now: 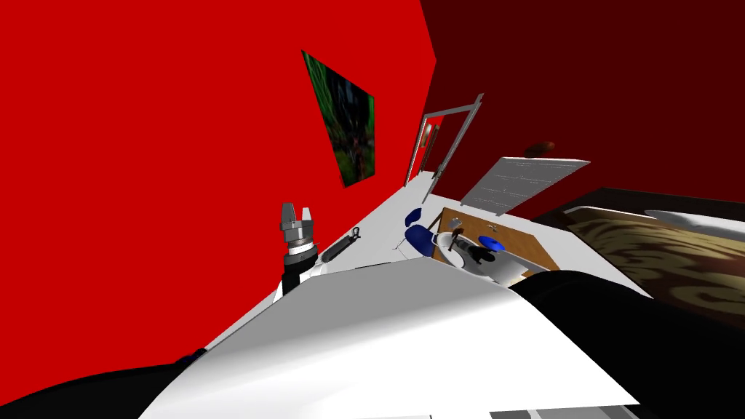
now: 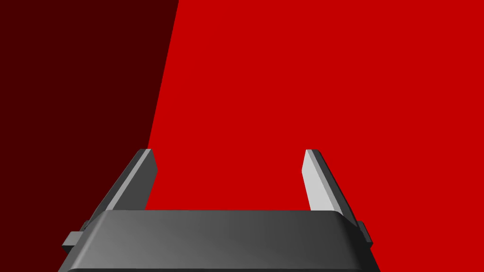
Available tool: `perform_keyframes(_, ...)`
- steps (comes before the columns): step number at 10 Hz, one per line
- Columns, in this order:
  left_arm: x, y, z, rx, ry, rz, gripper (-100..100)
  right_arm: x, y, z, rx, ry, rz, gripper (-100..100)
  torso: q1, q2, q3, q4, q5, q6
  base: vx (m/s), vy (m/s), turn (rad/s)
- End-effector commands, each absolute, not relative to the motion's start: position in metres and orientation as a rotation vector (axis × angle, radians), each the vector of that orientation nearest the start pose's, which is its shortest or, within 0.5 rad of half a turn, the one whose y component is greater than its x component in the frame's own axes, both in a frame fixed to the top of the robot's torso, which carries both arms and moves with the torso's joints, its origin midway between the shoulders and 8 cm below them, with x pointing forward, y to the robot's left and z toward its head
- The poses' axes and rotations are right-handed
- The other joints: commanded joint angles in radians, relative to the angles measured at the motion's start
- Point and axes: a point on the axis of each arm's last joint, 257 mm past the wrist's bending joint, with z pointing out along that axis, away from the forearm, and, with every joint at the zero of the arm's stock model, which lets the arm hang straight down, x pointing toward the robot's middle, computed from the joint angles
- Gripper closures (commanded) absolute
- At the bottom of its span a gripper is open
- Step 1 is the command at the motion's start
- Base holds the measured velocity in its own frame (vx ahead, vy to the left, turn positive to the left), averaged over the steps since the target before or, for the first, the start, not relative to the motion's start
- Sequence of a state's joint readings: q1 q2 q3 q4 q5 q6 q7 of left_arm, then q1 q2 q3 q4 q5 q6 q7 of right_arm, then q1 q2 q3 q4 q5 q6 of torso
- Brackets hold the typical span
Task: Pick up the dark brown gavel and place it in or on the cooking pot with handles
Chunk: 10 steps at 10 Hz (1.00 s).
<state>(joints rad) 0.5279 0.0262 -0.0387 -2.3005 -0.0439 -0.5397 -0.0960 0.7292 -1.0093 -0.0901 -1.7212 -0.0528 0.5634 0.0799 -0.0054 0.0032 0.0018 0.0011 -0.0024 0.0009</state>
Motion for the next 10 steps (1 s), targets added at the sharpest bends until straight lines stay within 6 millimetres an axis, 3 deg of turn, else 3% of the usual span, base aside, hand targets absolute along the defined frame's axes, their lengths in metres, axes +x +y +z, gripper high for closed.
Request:
perform_keyframes(1,0.334,0.259,0.031,-0.551,0.657,-1.225,0,0.23,-0.636,-0.34,1.015,2.104,-0.363,-100,0.0,0.0,0.0,0.0,0.0,0.0,0.02,-0.033,-0.126)
perform_keyframes(4,0.334,0.259,0.031,-0.551,0.657,-1.225,0,0.255,-0.611,-0.331,0.974,2.124,-0.336,-100,0.0,0.0,0.0,0.0,0.0,0.0,0.007,-0.04,-0.139)
perform_keyframes(5,0.334,0.259,0.031,-0.551,0.657,-1.225,0,0.257,-0.613,-0.328,0.968,2.122,-0.34,-100,-0.001,0.0,0.0,0.0,0.0,0.0,0.013,-0.029,-0.064)
perform_keyframes(10,0.334,0.259,0.031,-0.551,0.657,-1.225,0,0.282,-0.581,-0.311,0.904,2.147,-0.323,-100,0.002,-0.001,-0.001,0.0,0.0,0.0,0.016,-0.015,-0.106)
